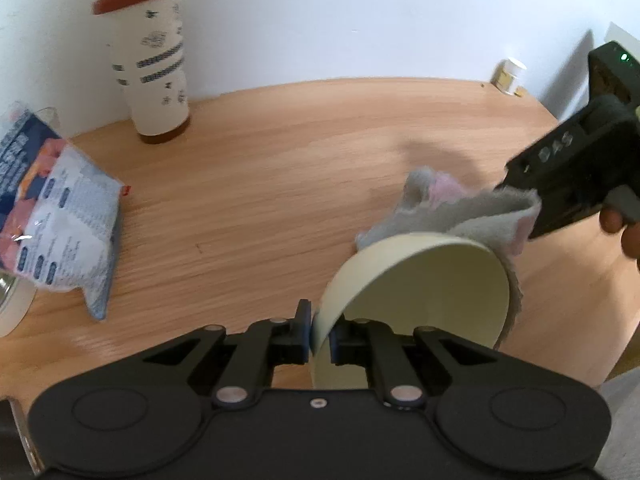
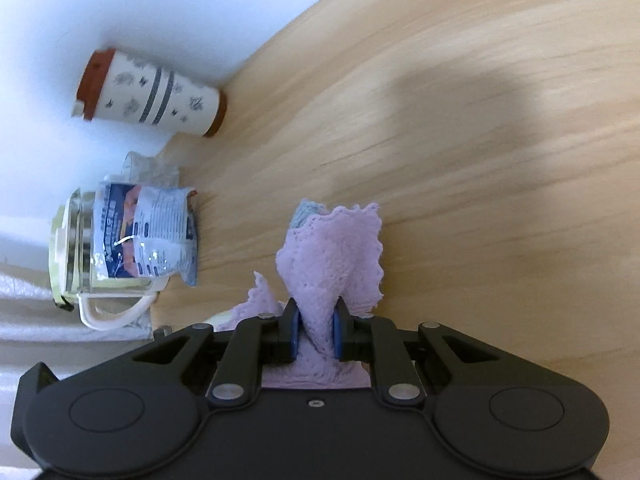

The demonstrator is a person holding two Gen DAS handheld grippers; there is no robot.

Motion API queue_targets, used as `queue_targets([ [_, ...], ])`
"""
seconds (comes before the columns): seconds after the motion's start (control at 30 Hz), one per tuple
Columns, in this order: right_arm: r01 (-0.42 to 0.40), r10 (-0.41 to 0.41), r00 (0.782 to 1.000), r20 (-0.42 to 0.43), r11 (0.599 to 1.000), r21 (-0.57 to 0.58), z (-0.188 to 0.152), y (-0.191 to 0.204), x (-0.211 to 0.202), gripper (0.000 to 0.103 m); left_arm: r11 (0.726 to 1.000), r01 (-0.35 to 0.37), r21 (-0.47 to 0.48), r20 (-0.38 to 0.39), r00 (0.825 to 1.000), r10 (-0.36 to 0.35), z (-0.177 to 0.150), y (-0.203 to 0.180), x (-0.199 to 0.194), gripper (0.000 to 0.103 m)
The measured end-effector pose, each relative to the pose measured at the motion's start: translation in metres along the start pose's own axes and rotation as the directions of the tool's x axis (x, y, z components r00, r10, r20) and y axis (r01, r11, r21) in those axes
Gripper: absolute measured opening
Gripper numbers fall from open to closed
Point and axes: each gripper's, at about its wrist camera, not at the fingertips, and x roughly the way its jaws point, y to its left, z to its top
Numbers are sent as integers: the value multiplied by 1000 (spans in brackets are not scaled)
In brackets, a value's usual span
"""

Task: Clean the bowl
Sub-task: 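Pull the grey cloth away from the bowl with the right gripper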

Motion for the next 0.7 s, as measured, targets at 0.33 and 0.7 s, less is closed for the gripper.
queue_targets([
  [0.33, 103, -89, 979, 182, 992, -71, 18, -22, -67, 18, 999, 34, -27, -64, 997, -36, 16, 5, 10, 7],
  [0.7, 209, -200, 961, 191, 977, -27, 2, -55, -77, 18, 994, 54, -91, -100, 993, -63, 30, 13, 18, 6],
])
